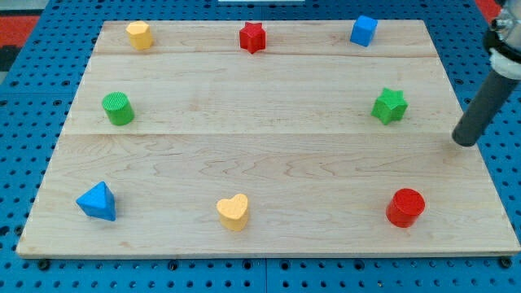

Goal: Push the green star towards center of the board

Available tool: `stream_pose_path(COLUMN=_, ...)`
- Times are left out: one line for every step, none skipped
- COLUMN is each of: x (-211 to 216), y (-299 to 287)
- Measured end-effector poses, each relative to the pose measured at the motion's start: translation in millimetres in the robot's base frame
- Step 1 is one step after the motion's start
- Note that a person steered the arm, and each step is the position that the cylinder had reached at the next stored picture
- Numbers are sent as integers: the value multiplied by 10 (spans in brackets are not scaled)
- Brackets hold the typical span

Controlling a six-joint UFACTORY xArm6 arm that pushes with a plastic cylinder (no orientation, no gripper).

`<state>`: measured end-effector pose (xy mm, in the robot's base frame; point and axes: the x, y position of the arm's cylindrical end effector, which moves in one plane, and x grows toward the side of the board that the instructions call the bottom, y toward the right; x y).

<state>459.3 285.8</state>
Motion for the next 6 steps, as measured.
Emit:
stream_pose_path(x=-415, y=-25)
stream_pose_path(x=-620, y=-253)
stream_pose_path(x=-620, y=-876)
stream_pose_path(x=-621, y=-1639)
stream_pose_path(x=-618, y=-1781)
stream_pose_path(x=-486, y=-1447)
